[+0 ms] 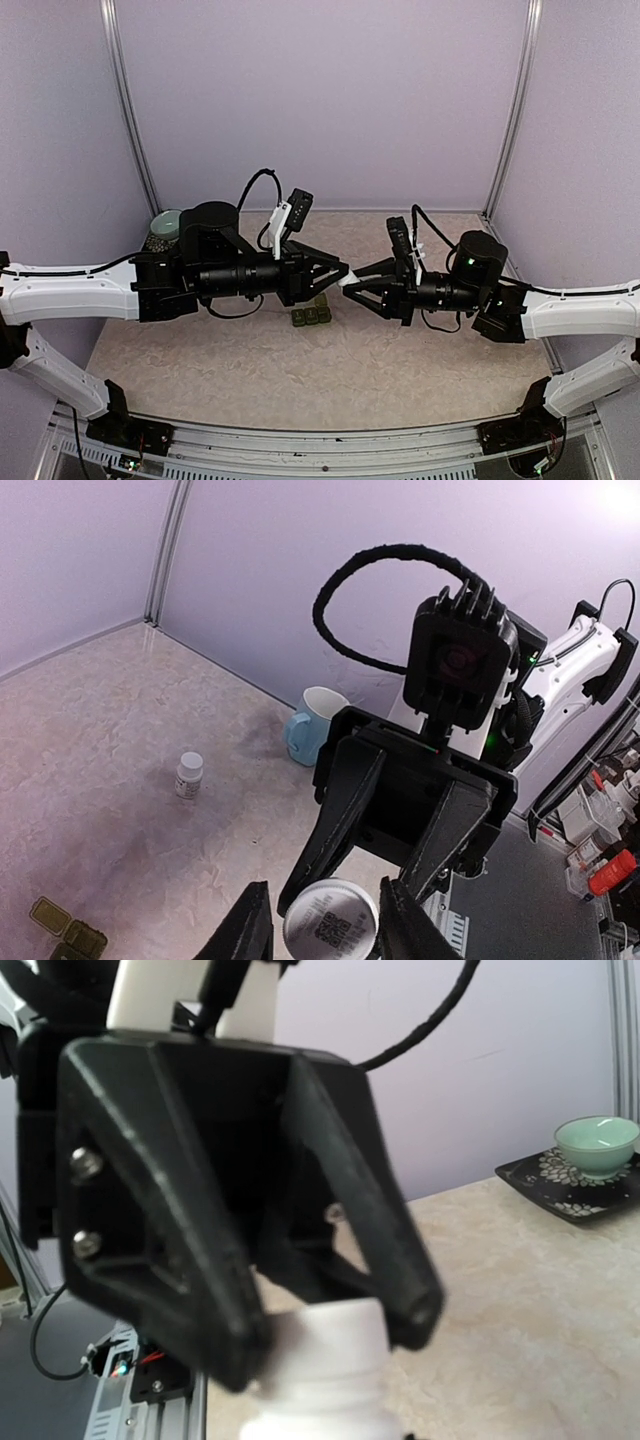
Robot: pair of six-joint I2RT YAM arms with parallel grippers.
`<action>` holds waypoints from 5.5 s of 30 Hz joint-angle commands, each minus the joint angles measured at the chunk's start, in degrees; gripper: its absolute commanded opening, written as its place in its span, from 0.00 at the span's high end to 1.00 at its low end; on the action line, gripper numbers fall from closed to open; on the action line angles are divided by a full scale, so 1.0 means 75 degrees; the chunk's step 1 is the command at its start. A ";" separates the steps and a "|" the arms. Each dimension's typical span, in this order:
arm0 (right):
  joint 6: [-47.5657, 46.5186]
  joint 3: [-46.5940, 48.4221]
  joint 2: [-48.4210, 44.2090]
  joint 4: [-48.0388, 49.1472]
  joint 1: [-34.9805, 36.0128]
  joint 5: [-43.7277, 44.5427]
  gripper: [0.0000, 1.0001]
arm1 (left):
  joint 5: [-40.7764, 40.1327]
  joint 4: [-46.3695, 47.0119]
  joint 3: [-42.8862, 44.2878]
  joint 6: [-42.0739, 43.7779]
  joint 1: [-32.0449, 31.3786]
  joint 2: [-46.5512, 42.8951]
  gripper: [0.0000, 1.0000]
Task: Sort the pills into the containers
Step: Open the lid of the pill bottle, then pour the pill into the compartment of the pill container.
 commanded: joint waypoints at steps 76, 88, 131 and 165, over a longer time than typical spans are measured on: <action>-0.2352 -0.1133 0.1436 0.2099 0.0476 0.3186 1.00 | -0.3763 0.0239 -0.1982 -0.2390 0.0287 -0.1907 0.78; -0.2216 -0.1345 0.3137 0.3924 0.0078 0.3399 1.00 | -0.3823 0.0313 -0.2402 -0.2320 0.0340 -0.2345 0.78; -0.2023 0.0717 0.5530 0.1447 -0.0571 0.2377 1.00 | -0.3633 0.0563 -0.2969 -0.2290 0.0471 -0.2749 0.78; -0.2203 0.1319 0.4859 -0.0396 -0.0566 0.2659 1.00 | -0.3597 0.0847 -0.3382 -0.2430 0.0482 -0.2917 0.78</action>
